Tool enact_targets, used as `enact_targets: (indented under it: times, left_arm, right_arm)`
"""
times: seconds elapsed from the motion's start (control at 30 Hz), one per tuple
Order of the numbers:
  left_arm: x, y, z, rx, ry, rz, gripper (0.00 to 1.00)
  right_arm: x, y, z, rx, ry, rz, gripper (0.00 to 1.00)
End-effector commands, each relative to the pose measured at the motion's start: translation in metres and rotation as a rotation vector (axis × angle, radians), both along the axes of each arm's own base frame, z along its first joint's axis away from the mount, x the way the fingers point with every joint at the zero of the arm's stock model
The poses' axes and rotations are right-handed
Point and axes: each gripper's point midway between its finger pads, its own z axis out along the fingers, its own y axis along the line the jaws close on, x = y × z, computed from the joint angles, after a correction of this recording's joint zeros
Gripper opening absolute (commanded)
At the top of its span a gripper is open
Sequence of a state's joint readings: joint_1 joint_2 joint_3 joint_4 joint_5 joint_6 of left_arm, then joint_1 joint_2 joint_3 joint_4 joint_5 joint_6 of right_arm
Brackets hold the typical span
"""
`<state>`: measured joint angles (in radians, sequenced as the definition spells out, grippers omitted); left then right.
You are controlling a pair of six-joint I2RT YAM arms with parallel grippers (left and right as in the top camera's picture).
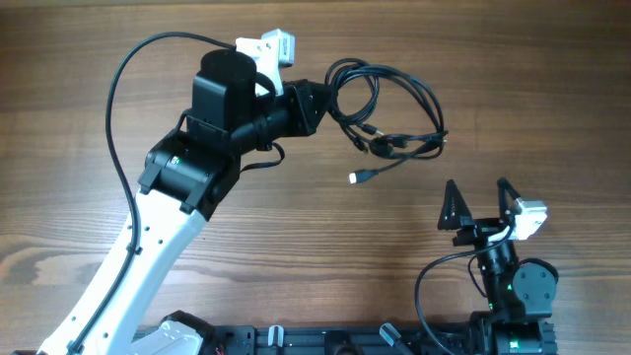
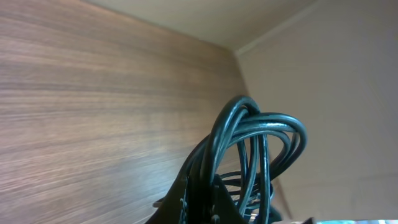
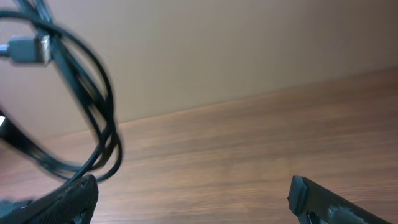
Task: Untangle cables
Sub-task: 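Raise the cable bundle with the left gripper, letting strands hang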
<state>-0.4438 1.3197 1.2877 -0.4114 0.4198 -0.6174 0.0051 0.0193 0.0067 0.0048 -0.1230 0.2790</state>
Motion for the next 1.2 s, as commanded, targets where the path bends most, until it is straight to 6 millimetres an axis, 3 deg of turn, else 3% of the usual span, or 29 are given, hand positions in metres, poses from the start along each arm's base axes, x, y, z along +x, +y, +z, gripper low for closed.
enact_targets:
  times: [0.0, 0.23, 0.37, 0.53, 0.6, 0.9, 1.17]
  left_arm:
    - [-0.004, -0.004, 0.033, -0.118, -0.018, -0.003, 0.04]
    - [0.003, 0.003, 0.041, -0.187, 0.012, 0.046, 0.04]
    - [0.006, 0.011, 0.043, -0.21, 0.03, 0.046, 0.04]
    - [-0.009, 0.012, 0.049, -0.204, -0.019, -0.123, 0.04]
    - [-0.023, 0.012, 0.052, -0.219, -0.034, -0.242, 0.04]
    - [-0.051, 0.033, 0.063, -0.305, -0.026, -0.457, 0.04]
    - [-0.059, 0.027, 0.064, -0.312, -0.02, -0.494, 0.04]
  right_arm:
    - [-0.009, 0.022, 0.021, 0.072, -0.01, 0.128, 1.0]
    - [-0.04, 0.025, 0.087, 0.051, -0.019, 0.146, 1.0]
    - [-0.061, 0.025, 0.112, 0.008, -0.015, 0.153, 1.0]
    - [-0.079, 0.031, 0.135, 0.007, -0.033, 0.188, 1.0]
    - [-0.081, 0.037, 0.136, 0.007, -0.037, 0.224, 1.0]
    - [-0.085, 0.044, 0.151, 0.023, -0.095, 0.267, 1.0]
    - [-0.109, 0.084, 0.15, -0.106, -0.139, 0.537, 1.0]
